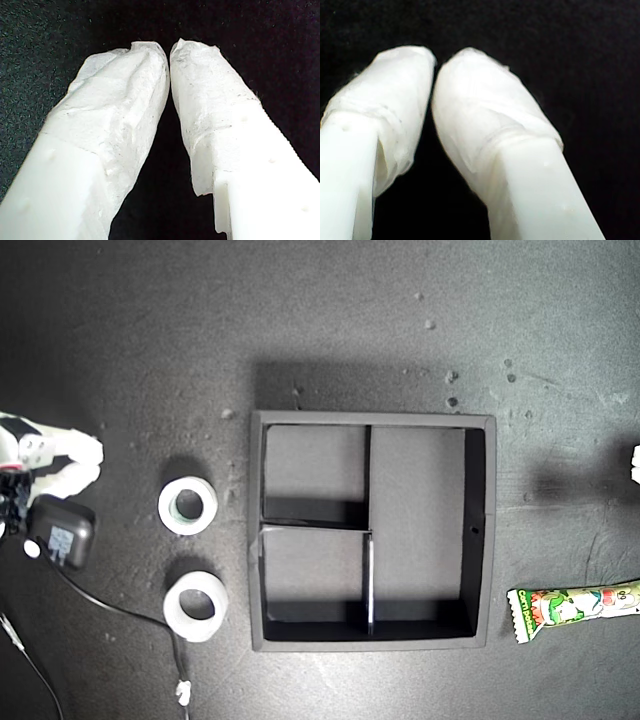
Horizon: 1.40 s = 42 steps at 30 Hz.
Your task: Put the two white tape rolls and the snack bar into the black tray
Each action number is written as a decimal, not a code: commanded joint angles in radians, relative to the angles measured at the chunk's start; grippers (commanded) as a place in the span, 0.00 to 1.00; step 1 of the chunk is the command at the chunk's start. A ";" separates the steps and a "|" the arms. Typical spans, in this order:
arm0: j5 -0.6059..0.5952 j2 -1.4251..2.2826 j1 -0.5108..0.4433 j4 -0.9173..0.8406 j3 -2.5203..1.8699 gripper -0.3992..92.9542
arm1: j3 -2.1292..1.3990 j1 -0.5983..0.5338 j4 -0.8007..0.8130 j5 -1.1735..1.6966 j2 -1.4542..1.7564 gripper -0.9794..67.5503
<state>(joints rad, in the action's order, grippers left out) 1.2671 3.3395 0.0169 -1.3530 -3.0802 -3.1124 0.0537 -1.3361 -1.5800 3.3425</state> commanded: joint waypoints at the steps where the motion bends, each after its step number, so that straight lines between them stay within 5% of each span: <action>1: 0.011 0.049 -0.011 -0.037 -0.058 0.01 | -0.012 0.005 -0.005 0.259 0.008 0.01; 8: 0.026 0.049 -0.011 -0.037 -0.058 0.01 | -0.012 0.005 -0.005 0.253 0.008 0.01; 20: 0.227 0.048 -0.091 0.021 -0.058 0.00 | -0.012 0.006 0.038 0.198 0.008 0.01; 24: 0.032 0.046 -0.123 0.181 -0.058 0.01 | -0.012 -0.008 0.052 0.235 0.008 0.01; 30: -0.020 0.046 -0.137 0.219 -0.058 0.23 | -0.012 -0.038 0.121 0.374 0.008 0.01; 42: -0.126 0.046 -0.095 0.287 -0.043 0.22 | -0.012 -0.124 0.268 0.474 0.008 0.01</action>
<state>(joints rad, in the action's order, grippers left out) 1.1520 3.3395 -0.0920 -1.0815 -3.0802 -3.1124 -0.0660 -1.1183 -1.5800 3.3425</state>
